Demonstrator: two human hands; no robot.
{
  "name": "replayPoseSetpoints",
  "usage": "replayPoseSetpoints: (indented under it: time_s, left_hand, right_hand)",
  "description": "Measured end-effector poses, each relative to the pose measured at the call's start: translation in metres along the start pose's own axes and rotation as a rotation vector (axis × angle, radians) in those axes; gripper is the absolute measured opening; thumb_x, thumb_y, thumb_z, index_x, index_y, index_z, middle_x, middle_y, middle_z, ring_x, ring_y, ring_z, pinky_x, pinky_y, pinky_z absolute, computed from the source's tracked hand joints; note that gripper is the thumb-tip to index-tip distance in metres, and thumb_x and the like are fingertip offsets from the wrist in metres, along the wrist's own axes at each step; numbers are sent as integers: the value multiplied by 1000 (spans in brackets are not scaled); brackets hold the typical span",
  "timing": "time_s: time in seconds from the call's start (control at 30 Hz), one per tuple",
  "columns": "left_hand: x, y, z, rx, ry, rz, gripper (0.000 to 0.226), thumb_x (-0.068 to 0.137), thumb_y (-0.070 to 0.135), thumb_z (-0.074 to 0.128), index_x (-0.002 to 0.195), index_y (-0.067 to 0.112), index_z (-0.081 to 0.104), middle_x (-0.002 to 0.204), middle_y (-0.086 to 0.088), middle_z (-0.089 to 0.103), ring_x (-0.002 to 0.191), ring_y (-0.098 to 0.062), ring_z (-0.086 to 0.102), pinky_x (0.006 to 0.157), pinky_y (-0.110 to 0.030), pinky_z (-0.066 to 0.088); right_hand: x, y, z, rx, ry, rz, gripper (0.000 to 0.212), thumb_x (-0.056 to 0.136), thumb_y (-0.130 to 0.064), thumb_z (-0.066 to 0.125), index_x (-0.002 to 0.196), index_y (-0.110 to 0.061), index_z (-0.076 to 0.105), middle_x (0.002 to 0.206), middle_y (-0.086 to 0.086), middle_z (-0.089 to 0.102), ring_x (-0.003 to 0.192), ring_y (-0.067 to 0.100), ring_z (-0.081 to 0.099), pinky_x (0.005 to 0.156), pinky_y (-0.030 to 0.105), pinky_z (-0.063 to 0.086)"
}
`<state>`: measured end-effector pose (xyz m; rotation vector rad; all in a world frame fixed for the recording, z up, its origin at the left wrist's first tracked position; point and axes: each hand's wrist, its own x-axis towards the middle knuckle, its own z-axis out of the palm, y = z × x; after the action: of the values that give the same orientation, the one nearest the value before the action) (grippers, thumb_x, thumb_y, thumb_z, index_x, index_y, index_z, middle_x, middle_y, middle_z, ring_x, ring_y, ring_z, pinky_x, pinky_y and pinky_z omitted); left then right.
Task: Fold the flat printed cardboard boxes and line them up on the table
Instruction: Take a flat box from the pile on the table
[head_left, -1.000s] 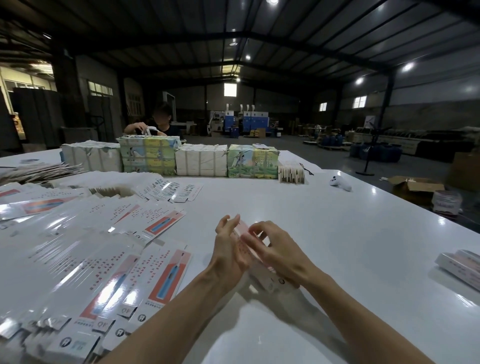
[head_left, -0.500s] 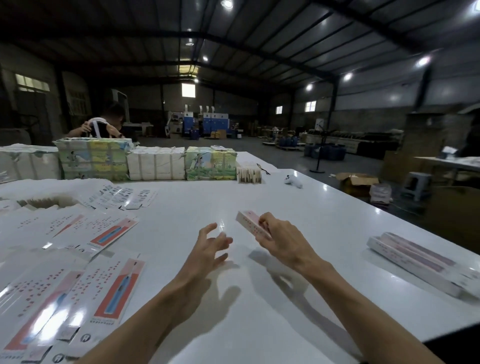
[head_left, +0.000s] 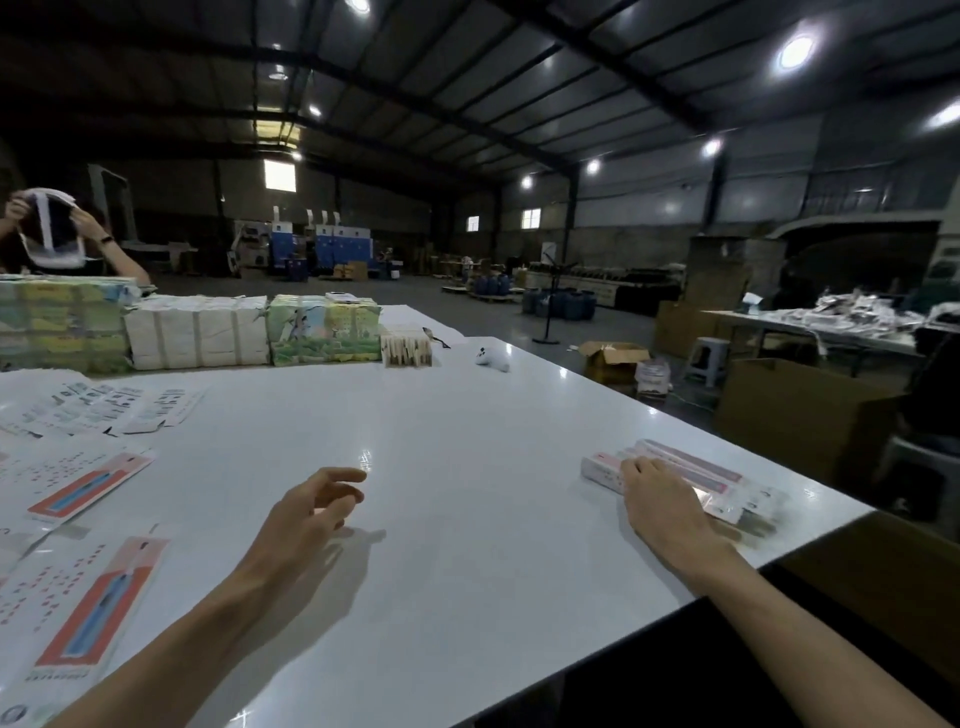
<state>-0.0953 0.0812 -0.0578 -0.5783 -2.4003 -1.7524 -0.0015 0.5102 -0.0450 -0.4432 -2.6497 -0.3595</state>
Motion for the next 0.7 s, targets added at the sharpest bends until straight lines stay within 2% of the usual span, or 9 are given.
replayPoseSetpoints:
  time_s: [0.17, 0.27, 0.37, 0.47, 0.53, 0.6, 0.7]
  left_hand:
    - [-3, 4, -1, 35, 2, 12, 43, 101, 5, 62, 102, 45, 77, 100, 8, 78, 98, -7, 73, 76, -21, 59]
    - [-6, 8, -2, 65, -5, 4, 42, 102, 6, 62, 102, 45, 78, 100, 8, 78, 99, -7, 73, 85, -28, 58]
    - [-9, 15, -2, 104, 2, -1, 41, 101, 7, 62, 98, 44, 79, 97, 7, 78, 90, -10, 73, 83, -33, 59]
    - [-15, 23, -1, 167, 26, -11, 39, 99, 8, 61, 93, 43, 77, 93, 2, 76, 79, -11, 72, 65, -22, 57]
    - [-17, 28, -4, 201, 63, -35, 35, 97, 8, 58, 91, 37, 77, 91, -2, 74, 70, -14, 71, 56, -23, 56]
    - [-15, 37, -13, 298, 88, -73, 28, 96, 9, 56, 93, 31, 73, 91, -3, 73, 66, -17, 72, 62, -31, 61]
    - [-8, 49, -41, 591, 40, -185, 17, 100, 16, 54, 106, 23, 69, 105, -3, 73, 88, -22, 72, 85, -39, 60]
  right_hand:
    - [0, 18, 2, 12, 21, 110, 40, 105, -13, 48, 145, -15, 53, 144, 6, 57, 132, 23, 51, 111, 36, 44]
    - [4, 6, -3, -14, 90, 77, 39, 105, -16, 50, 143, -17, 54, 145, 4, 57, 133, 22, 51, 116, 35, 41]
    - [16, -40, -19, 66, 162, -23, 34, 104, -17, 54, 136, -15, 61, 138, 5, 62, 126, 22, 57, 111, 34, 46]
    - [33, -110, -39, 273, 197, -183, 31, 103, -18, 53, 132, -14, 63, 129, 4, 66, 120, 23, 59, 103, 35, 49]
    - [43, -163, -53, 440, 182, -269, 31, 103, -21, 51, 131, -14, 63, 127, 3, 66, 120, 24, 57, 100, 38, 48]
    - [49, -215, -65, 625, 121, -312, 30, 103, -24, 52, 129, -14, 63, 125, 3, 66, 119, 24, 58, 98, 39, 46]
    - [49, -276, -70, 803, 17, -308, 27, 101, -23, 52, 122, -14, 65, 119, 3, 68, 111, 25, 61, 92, 37, 50]
